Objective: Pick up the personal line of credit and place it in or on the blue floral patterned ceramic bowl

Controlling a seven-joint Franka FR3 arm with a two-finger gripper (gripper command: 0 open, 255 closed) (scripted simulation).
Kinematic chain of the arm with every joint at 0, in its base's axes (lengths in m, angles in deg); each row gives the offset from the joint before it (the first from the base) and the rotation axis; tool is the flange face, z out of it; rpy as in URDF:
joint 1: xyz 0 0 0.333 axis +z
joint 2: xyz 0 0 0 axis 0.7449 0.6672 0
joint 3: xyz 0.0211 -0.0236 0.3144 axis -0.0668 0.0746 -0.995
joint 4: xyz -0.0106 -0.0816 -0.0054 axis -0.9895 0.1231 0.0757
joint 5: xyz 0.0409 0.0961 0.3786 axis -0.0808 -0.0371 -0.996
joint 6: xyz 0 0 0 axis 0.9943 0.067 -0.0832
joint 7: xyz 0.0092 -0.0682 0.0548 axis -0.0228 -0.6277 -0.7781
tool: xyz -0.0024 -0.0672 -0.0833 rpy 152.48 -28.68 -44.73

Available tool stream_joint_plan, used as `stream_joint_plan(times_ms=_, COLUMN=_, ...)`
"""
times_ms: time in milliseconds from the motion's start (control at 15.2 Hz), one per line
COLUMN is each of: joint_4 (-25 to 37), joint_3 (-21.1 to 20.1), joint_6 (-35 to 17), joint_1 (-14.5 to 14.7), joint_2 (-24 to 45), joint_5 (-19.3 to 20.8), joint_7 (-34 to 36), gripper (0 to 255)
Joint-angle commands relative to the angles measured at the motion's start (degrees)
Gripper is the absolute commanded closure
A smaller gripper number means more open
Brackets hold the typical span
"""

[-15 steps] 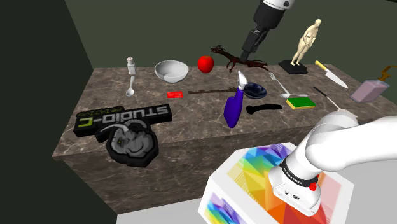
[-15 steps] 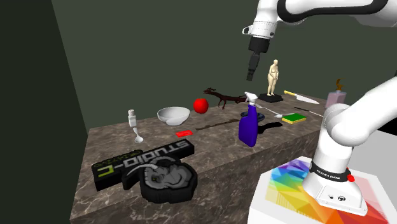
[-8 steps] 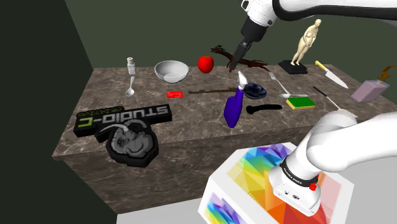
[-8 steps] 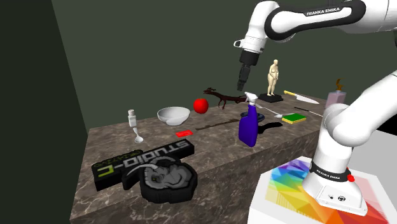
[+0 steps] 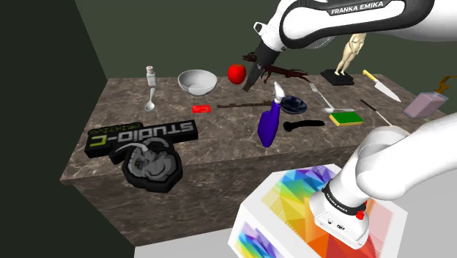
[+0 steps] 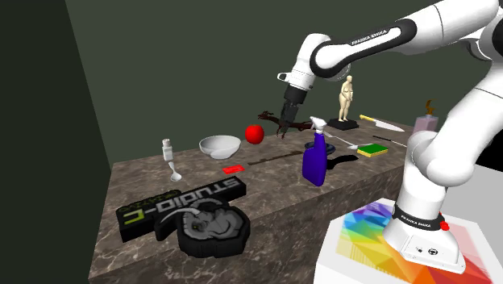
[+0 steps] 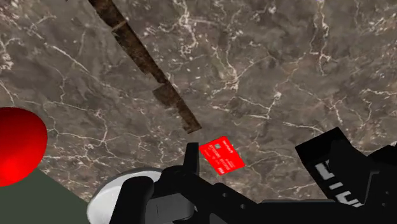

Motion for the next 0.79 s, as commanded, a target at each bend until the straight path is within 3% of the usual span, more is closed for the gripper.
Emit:
stream_joint_plan(times_ms=0, joint_4=0.6, joint_3=1.8, joint_6=-4.3, joint_1=1.8, joint_2=4.2, joint_5=-2.5, joint_7=-5.0, gripper=0)
stream_joint_plan(times_ms=330, joint_4=3.9, joint_3=5.6, joint_6=-11.9, joint_1=6.8, joint_2=14.7, joint_5=-11.7, joint_7=-18.7, gripper=0)
stream_joint_plan(times_ms=726, joint_4=11.9, joint_3=7.2, joint_6=-15.6, joint_1=10.4, joint_2=28.2, joint_5=-27.2, joint_7=-37.8, gripper=0)
